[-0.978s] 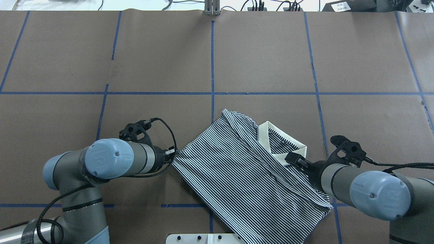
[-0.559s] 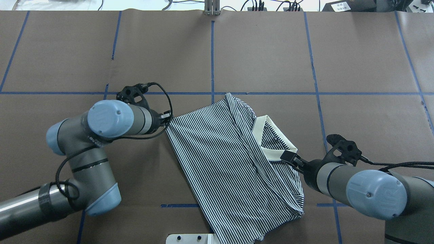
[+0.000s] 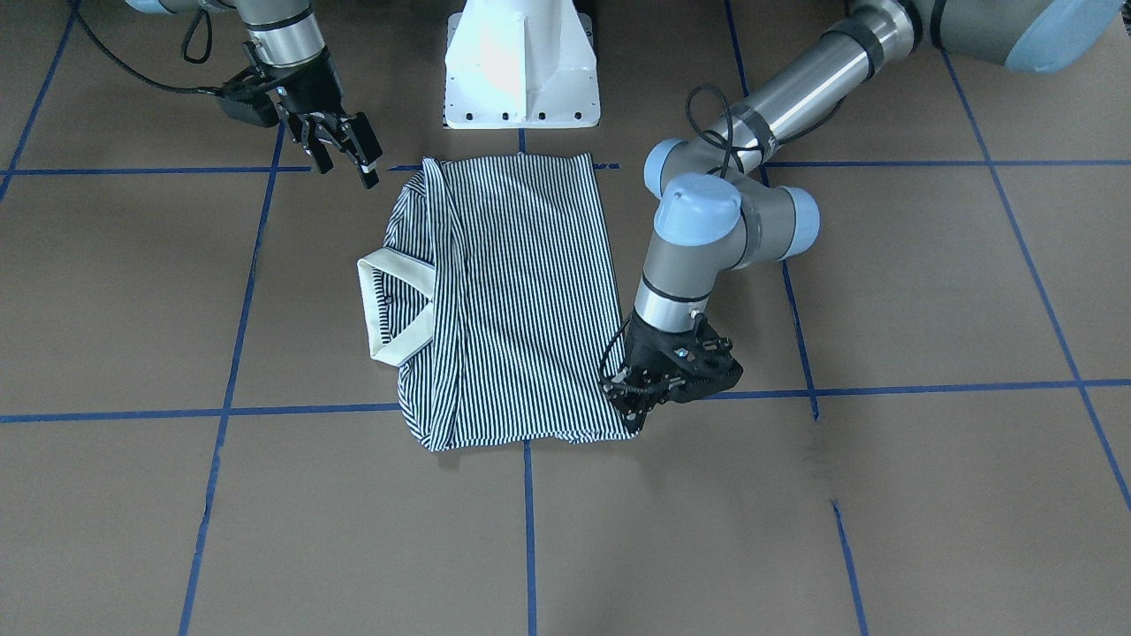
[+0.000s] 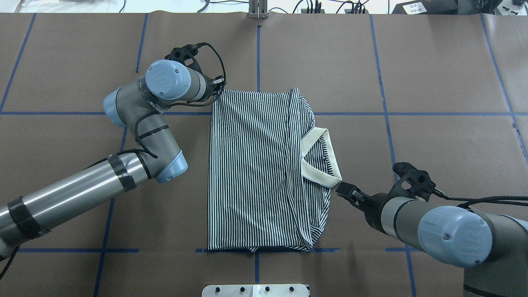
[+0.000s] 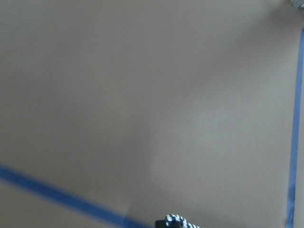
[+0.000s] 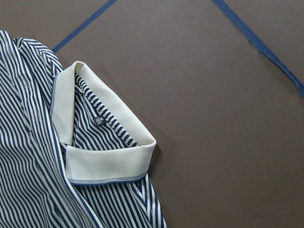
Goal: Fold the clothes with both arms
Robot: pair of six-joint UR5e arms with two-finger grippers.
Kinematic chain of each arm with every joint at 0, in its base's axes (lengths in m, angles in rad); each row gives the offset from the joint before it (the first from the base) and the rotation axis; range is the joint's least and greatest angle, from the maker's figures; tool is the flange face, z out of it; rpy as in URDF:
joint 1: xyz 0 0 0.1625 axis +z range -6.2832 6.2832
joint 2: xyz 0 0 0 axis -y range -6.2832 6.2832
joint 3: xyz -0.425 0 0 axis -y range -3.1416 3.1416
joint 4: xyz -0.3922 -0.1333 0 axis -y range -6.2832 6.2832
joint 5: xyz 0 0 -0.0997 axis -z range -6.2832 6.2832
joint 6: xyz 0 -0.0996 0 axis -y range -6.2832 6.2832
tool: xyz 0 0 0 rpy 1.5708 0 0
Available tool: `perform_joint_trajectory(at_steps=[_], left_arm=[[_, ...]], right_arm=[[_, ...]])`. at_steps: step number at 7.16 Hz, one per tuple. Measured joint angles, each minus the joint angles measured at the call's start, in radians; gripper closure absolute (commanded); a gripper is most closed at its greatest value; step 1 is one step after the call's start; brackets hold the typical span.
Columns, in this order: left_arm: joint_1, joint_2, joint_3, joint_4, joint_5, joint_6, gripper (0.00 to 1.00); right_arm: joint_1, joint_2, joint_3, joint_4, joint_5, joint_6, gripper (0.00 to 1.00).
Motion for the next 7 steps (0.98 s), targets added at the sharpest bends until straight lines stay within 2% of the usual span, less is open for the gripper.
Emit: perform_joint_trajectory(at_steps=[1,2,3,4,5,6,7], left_arm=[[-0.025,-0.022,0.074,-0.059,0.000,0.036,0.63],[-0.039,-0.027,0.104,-0.085,0.000,0.064,0.56],[-0.046,-0.011,0.103,-0.104,-0.001,0.077,0.54],[-0.052,0.043,0.052,-0.138,-0.005,0.083,0.54],[-0.058,0.120,-0.059,-0.164,-0.020,0.084,0.54],[-0.063,0.198,-0.185,-0.169,-0.051,0.081,0.54],[-0.067,0.252,-0.269,-0.167,-0.079,0.080,0.54]], right_arm=[[0.000,0.016,-0.002,0.000,-0.002,-0.001,0.00],[0.000,0.033,-0.012,-0.004,-0.003,-0.005,0.00],[0.002,0.075,-0.045,-0.010,-0.001,-0.012,0.00],[0.006,0.156,-0.111,-0.029,0.003,-0.019,0.00],[0.007,0.269,-0.192,-0.089,0.008,-0.054,0.00],[0.007,0.390,-0.269,-0.192,0.018,-0.143,0.00],[0.008,0.470,-0.317,-0.280,0.043,-0.264,0.00]])
